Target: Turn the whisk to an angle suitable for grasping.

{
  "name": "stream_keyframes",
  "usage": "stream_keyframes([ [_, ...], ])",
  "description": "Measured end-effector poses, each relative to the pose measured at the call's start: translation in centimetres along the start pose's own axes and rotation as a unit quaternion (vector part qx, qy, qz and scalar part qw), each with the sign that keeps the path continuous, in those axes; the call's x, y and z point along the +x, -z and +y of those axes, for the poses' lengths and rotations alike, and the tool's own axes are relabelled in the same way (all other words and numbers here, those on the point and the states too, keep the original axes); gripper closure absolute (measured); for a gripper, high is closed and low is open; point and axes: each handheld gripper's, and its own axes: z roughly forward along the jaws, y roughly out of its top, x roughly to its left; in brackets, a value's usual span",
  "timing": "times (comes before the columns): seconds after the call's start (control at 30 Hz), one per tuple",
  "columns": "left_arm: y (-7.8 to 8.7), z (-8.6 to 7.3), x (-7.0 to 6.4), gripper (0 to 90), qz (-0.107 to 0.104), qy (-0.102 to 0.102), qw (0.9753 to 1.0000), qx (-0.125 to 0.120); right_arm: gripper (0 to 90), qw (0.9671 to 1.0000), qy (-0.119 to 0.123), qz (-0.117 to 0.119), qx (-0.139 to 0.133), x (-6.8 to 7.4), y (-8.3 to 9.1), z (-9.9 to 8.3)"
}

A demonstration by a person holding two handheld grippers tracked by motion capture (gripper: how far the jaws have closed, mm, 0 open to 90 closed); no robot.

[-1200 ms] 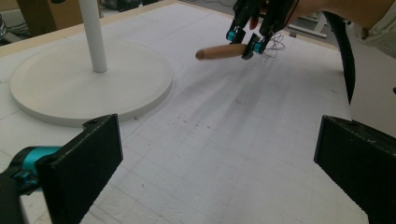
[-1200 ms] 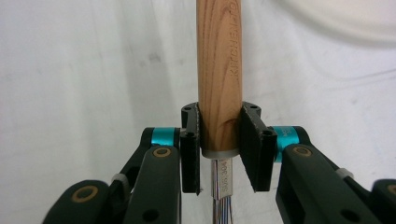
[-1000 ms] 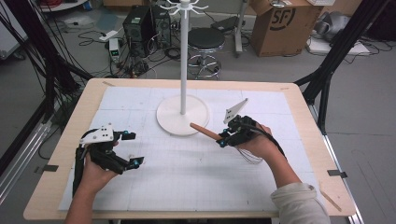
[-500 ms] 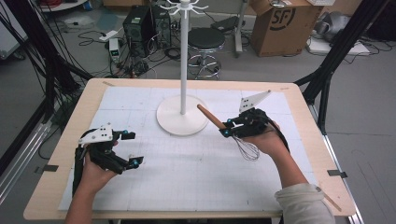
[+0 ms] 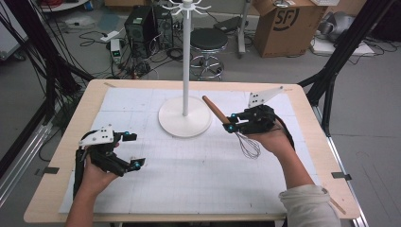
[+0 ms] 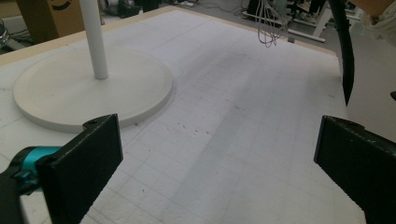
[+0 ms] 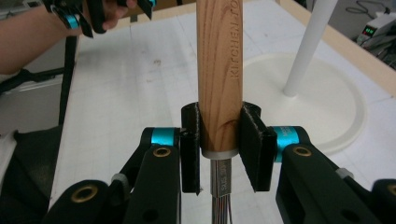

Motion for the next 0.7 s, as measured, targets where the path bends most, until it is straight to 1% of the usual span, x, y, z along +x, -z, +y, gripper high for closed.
stream_keyframes([
  [0.17, 0.1, 0.0, 0.0, 1.7, 0.001, 0.000, 1.0000, -0.002, 71.0, 0.9999, 0.016, -0.004, -0.003, 0.0, 0.5, 1.4],
  [0.23, 0.2, 0.1, 0.0, 1.7, 0.000, -0.001, 1.0000, -0.003, 71.0, 0.9998, 0.016, -0.005, -0.006, 0.0, 0.7, 1.8],
  [0.3, 0.2, 0.1, 0.0, 1.7, 0.000, -0.002, 1.0000, -0.004, 71.0, 0.9997, 0.020, -0.009, -0.014, 0.0, 0.8, 2.0],
  [0.47, 0.1, 0.1, 0.1, 1.7, 0.000, -0.002, 1.0000, -0.004, 71.0, 0.9997, 0.013, -0.006, -0.020, -0.1, 1.2, 2.1],
  [0.5, 0.1, 0.1, 0.2, 1.7, 0.000, -0.002, 1.0000, -0.003, 71.0, 0.9996, 0.016, -0.009, -0.021, -0.2, 1.2, 2.0],
  [0.53, 0.1, 0.1, 0.2, 1.6, 0.000, -0.003, 1.0000, -0.004, 71.0, 0.9997, 0.011, -0.006, -0.023, -0.2, 1.3, 2.0],
  [0.7, 0.1, 0.3, 0.2, 1.7, -0.003, -0.005, 1.0000, -0.008, 71.0, 0.9995, 0.012, -0.005, -0.030, -0.2, 1.7, 2.0],
])
